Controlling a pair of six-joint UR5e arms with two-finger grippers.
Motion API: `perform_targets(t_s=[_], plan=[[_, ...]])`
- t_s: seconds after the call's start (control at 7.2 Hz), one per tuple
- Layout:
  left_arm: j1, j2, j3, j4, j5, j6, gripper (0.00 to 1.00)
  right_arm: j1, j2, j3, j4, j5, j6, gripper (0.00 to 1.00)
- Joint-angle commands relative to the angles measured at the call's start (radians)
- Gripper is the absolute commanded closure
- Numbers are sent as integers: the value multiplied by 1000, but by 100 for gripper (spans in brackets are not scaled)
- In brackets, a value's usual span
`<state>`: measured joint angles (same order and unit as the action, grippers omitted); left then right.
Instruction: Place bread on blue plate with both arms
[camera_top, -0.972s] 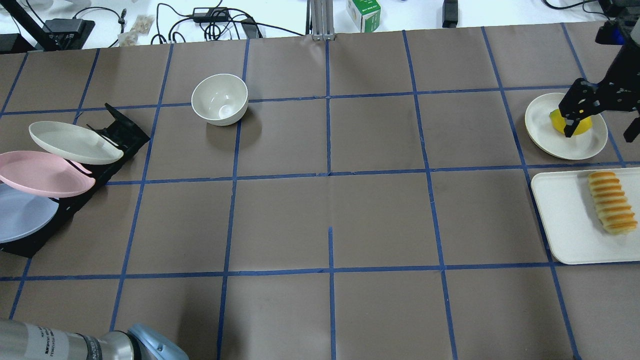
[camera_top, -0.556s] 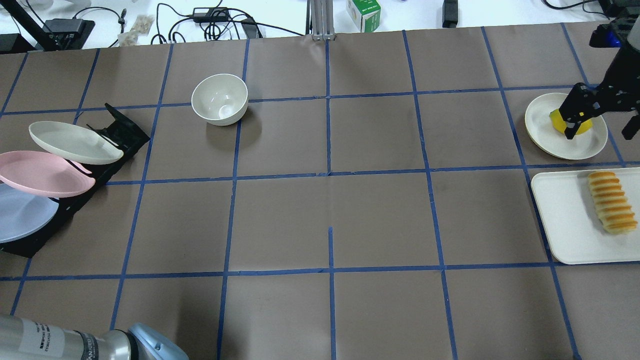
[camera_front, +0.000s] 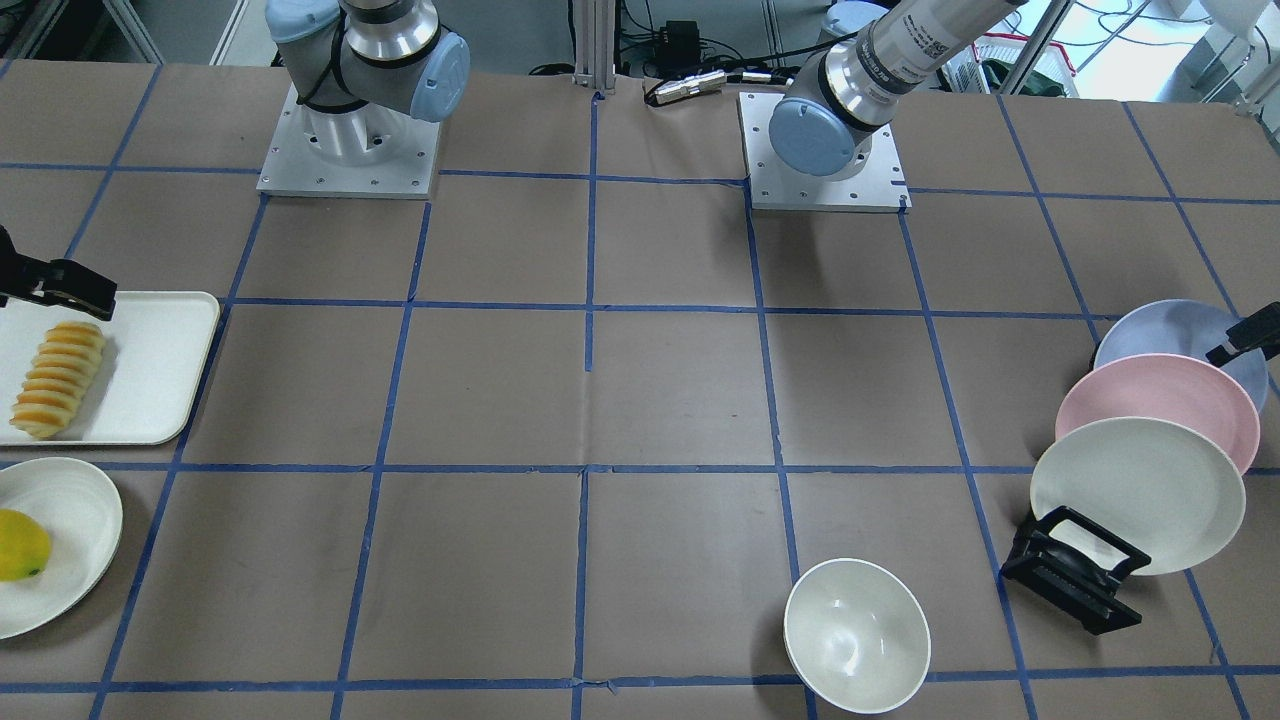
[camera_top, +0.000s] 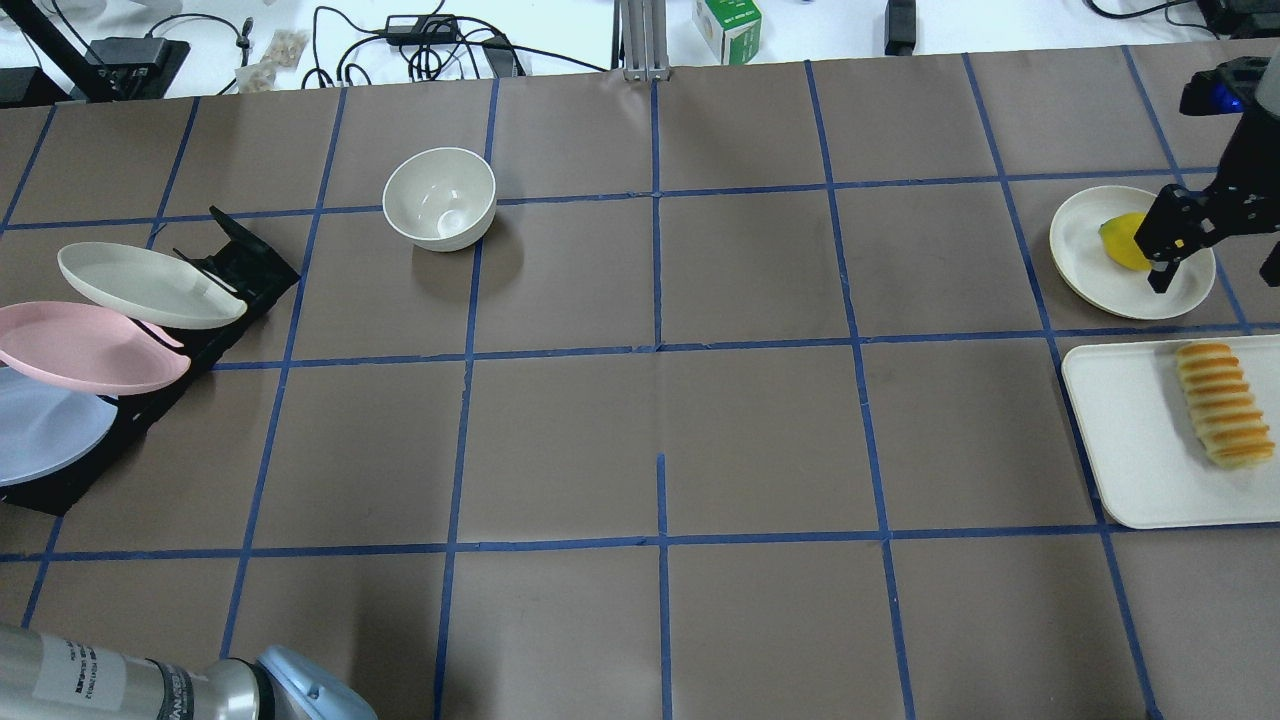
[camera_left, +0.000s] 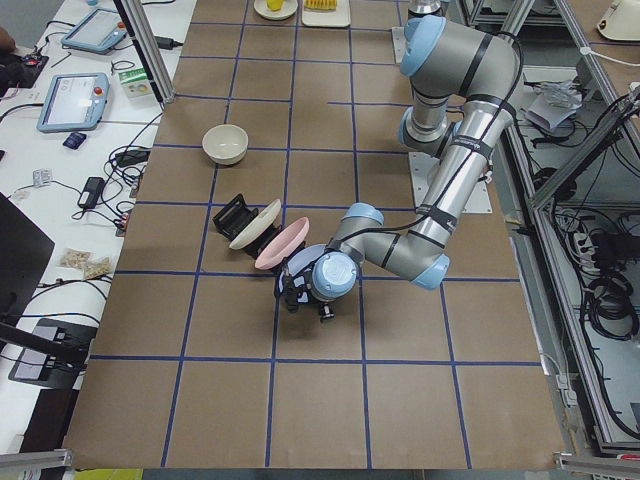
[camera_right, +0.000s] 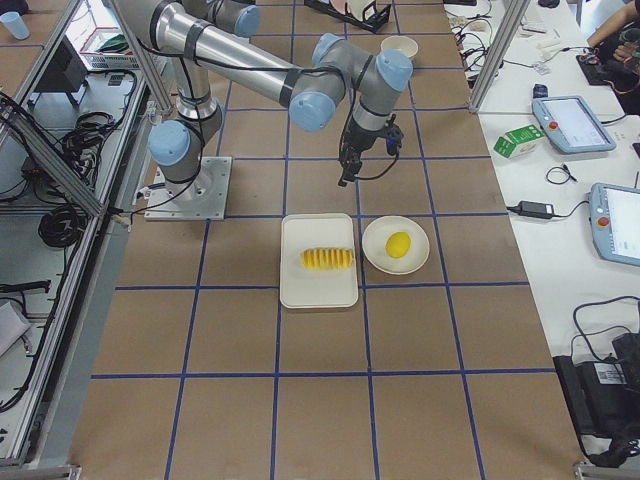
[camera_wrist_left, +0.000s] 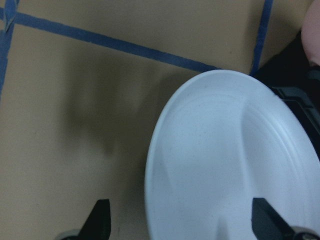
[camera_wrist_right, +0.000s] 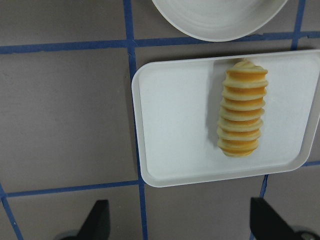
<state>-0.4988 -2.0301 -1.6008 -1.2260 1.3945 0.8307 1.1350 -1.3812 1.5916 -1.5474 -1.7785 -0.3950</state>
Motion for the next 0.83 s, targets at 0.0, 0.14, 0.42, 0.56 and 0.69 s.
perform_targets(t_s=[0.0, 0.14, 0.42, 0.56, 0.69], plan=[[0, -2, -1, -9, 0, -24, 6, -114, 63, 5, -89, 72, -163, 0], [0, -5, -1, -10, 3, -24, 31, -166, 150, 8, -240, 68, -186, 0], [0, -4, 2, -10, 46, -24, 90, -219, 192, 13, -284, 53, -217, 0], [-1, -4, 18, -10, 46, -22, 100, -221, 198, 24, -289, 44, -229, 0], [-1, -5, 33, -12, 46, -21, 100, -221, 195, 33, -272, 16, -220, 0]])
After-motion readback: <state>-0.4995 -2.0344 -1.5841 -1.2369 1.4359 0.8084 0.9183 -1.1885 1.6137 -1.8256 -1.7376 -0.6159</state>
